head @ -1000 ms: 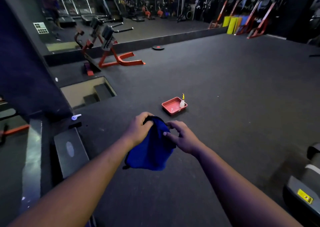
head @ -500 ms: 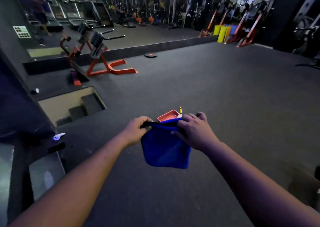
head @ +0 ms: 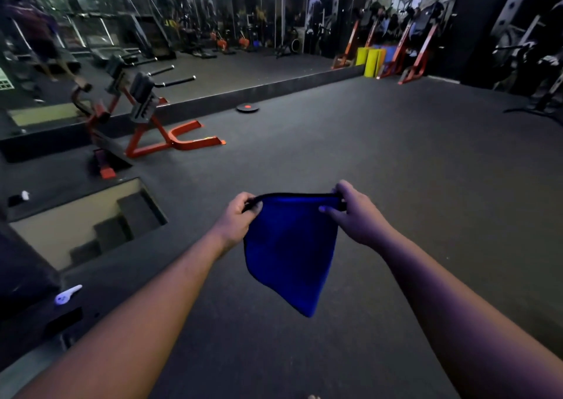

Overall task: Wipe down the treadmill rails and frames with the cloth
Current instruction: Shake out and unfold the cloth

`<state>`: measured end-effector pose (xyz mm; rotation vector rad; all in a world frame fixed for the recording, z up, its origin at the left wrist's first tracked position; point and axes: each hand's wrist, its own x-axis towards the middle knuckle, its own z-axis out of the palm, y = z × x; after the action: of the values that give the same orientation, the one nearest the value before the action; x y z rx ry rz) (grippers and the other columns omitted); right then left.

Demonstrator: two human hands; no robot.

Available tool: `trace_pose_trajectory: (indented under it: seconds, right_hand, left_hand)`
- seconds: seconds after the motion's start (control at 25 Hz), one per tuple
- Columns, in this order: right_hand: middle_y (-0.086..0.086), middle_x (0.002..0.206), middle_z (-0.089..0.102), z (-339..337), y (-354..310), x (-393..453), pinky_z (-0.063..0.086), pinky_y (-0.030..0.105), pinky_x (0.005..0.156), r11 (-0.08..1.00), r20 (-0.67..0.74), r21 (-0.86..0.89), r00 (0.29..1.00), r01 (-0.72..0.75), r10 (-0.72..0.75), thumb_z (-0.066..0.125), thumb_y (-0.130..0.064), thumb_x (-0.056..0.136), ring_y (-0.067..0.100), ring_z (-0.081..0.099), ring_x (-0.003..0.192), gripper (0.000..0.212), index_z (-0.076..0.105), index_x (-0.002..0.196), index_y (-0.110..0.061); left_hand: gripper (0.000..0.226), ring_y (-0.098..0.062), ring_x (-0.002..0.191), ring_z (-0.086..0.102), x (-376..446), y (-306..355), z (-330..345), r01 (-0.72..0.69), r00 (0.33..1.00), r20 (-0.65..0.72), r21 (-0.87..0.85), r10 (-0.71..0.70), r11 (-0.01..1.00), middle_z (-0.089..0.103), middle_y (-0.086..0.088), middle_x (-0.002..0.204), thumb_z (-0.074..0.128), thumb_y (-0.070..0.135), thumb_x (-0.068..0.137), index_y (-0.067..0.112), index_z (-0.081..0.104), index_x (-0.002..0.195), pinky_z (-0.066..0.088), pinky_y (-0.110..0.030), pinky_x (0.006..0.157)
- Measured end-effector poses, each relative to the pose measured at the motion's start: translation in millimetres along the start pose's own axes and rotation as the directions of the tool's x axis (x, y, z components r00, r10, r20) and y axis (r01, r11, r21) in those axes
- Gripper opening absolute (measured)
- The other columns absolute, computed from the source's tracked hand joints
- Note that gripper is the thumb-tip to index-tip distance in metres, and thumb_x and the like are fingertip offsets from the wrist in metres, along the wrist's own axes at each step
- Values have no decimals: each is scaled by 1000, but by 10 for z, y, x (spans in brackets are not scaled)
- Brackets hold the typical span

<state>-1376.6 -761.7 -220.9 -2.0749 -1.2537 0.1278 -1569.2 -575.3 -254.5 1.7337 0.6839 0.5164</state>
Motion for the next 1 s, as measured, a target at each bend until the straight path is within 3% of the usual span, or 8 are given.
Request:
trace_pose_trajectory:
  seconds: [0.04, 0.12, 0.2, 0.28, 0.4, 0.56, 0.8, 1.0]
  right_hand:
    - [-3, 87, 58, 10, 87, 218, 48, 28, 67, 966, -64, 258, 997, -30, 48, 70, -25, 91, 16, 57, 78, 26, 47, 100, -17]
    - [-3, 92, 65, 68, 333, 612, 50, 25, 69, 629, -36, 775, 989, -65, 146, 67, -23, 94, 12, 61, 81, 27, 48, 113, -17]
    - [-4, 112, 72, 207, 607, 909, 55, 35, 78, 389, 229, 875, 954, -288, 191, 65, -32, 91, 14, 70, 97, 38, 52, 124, -20]
    - [3, 112, 74, 439, 914, 1184, 58, 32, 76, 409, 414, 783, 884, -468, 219, 69, -23, 90, 17, 71, 95, 28, 64, 115, -15]
    - [17, 108, 73, 739, 1295, 1745, 57, 33, 77, 387, 333, 795, 869, -468, 367, 70, -13, 91, 22, 71, 90, 20, 63, 108, -7]
    - [10, 93, 71, 892, 1564, 2392, 53, 31, 65, 462, 181, 773, 850, -434, 495, 76, -17, 88, 19, 67, 77, 34, 47, 106, -16]
    - [7, 97, 63, 1233, 1991, 3490, 51, 29, 70, 480, 250, 743, 859, -466, 447, 72, 6, 83, 17, 62, 79, 50, 42, 116, -16]
    - [1, 128, 60, 1481, 2351, 4272, 47, 27, 103, 861, 308, 323, 904, -393, 297, 75, 9, 75, 11, 58, 113, 59, 59, 125, -17]
  left_hand:
    - [12, -24, 95, 64, 227, 59, 85, 18, 1000, 1, -121, -18, 992, 68, -10, 104, 51, 19, 103, 13, 59, 109, 53, -32, 79]
    - [15, -25, 100, 67, 716, 255, 300, -1, 999, -34, -428, -15, 904, 71, -11, 106, 52, 19, 103, 11, 59, 114, 57, -34, 85]
    - [29, -31, 109, 67, 1215, 379, 399, 54, 992, -55, -640, -116, 767, 70, -15, 116, 54, 26, 102, 8, 56, 125, 57, -44, 91]
    - [49, -32, 113, 66, 1603, 284, 410, 262, 959, 79, -620, -274, 740, 68, -15, 125, 57, 46, 97, 11, 55, 131, 53, -50, 97]
    - [72, -27, 113, 67, 2003, -187, 446, 464, 882, 148, -450, -448, 763, 62, -17, 134, 72, 37, 86, 6, 42, 144, 51, -48, 99]
    - [123, -27, 121, 59, 2655, -503, 377, 343, 919, -6, -477, -394, 809, 51, -17, 144, 83, -3, 71, 26, 0, 157, 40, -52, 111]
    - [107, -24, 136, 39, 3964, -922, 252, 128, 982, 95, 309, -164, 942, 35, -13, 145, 89, 5, 66, 25, 31, 154, 26, -17, 108]
    - [98, -33, 127, 47, 5085, -1112, 108, 35, 963, 186, 627, -193, 779, 33, -14, 134, 91, 18, 64, 25, 40, 148, 38, -32, 108]
